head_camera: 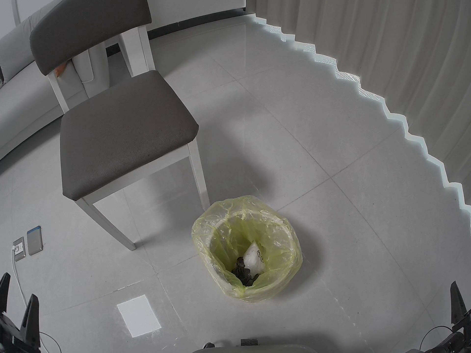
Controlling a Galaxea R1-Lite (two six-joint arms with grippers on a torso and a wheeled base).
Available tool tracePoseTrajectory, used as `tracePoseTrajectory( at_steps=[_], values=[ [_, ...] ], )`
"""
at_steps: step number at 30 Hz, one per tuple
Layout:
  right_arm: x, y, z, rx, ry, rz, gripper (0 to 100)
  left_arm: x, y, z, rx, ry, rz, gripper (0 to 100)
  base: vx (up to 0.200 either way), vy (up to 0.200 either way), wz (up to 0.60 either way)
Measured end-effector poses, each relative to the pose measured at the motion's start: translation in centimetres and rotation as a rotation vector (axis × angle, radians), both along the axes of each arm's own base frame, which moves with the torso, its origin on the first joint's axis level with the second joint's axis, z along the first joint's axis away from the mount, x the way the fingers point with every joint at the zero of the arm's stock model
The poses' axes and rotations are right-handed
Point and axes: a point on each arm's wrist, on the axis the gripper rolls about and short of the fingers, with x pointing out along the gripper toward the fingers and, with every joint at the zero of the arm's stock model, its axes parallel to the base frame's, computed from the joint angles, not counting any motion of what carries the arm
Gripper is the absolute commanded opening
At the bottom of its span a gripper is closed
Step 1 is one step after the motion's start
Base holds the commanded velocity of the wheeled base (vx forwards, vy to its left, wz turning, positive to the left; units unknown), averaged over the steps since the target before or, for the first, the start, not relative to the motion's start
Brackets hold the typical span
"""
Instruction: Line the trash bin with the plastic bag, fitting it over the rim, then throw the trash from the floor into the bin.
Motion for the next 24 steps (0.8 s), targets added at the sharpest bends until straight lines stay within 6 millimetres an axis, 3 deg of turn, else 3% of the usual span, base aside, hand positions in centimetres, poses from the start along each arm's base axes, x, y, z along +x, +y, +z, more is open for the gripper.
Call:
tracePoseTrajectory(
  at_steps=[8,18,24],
  values=[
    [0.2,0.1,-0.7,0.025,-0.004,0.030,100,0.7,0.1,-3.2,0.065,0.074,0.063,100,0.000,0.000,0.00],
    [0.2,0.1,-0.8,0.029,-0.003,0.022,100,0.7,0.2,-4.1,0.059,0.146,0.105,100,0.000,0.000,0.00],
    [0.2,-0.2,-0.8,0.040,-0.004,-0.082,100,0.7,0.2,-4.1,0.060,0.145,0.108,100,0.000,0.000,0.00]
  ],
)
